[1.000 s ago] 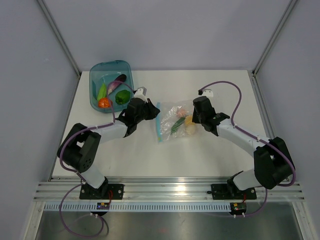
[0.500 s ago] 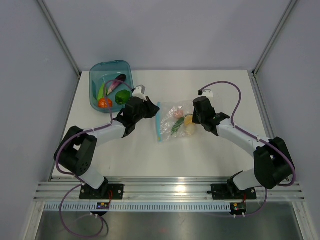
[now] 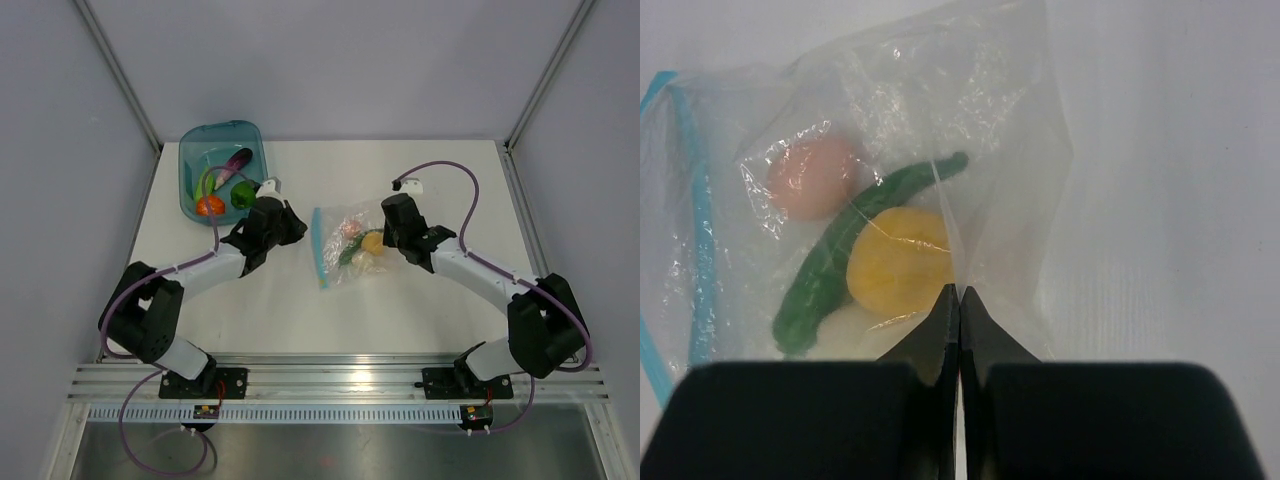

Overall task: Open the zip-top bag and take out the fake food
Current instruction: Pick up the fake vegetable from the zipper food storage bag.

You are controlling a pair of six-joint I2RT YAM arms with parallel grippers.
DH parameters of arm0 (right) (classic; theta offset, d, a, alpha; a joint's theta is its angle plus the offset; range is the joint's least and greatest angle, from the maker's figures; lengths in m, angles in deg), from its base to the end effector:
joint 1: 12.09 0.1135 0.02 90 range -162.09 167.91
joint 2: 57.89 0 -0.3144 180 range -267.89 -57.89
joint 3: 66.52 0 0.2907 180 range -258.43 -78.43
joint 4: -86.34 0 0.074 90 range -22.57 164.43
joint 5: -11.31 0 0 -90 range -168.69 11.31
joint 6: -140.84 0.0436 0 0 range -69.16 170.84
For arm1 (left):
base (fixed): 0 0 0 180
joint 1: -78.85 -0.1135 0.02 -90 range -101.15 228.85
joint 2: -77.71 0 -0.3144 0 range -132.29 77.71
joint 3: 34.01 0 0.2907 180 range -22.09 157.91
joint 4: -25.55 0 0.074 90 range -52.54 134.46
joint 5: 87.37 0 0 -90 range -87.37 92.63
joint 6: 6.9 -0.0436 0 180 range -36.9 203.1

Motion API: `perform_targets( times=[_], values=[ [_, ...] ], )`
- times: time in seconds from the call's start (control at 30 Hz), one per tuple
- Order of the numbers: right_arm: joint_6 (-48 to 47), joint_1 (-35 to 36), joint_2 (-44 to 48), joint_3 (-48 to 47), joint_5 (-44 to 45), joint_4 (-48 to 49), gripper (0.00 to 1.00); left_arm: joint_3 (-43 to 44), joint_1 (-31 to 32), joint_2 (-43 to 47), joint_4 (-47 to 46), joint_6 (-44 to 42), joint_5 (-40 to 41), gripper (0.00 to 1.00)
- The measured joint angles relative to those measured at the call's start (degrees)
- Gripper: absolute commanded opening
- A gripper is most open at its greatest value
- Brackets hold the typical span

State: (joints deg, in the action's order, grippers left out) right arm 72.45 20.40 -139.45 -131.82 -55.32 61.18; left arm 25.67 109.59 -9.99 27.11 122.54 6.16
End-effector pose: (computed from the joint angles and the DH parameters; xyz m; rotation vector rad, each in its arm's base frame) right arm 0.2948 0.1672 0.2677 -0.0042 2.2239 0.0466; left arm 0.3161 -0.1849 0.2331 -0.2023 2.1491 -0.6680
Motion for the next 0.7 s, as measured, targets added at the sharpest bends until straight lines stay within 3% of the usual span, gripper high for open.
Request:
perform_targets(
  times=[0.27, 0.7],
  values=[
    [0.0, 0.0, -2.27, -0.35, 1.86, -0.2, 0.0, -0.63, 0.0, 0.81, 4.66, 2.58, 1.18, 0.12],
    [0.04, -0.24, -5.33, -0.72, 2.73, -1.16, 0.0, 1.11, -0.07, -10.16, 6.78, 4.42, -3.85, 0.12]
  ],
)
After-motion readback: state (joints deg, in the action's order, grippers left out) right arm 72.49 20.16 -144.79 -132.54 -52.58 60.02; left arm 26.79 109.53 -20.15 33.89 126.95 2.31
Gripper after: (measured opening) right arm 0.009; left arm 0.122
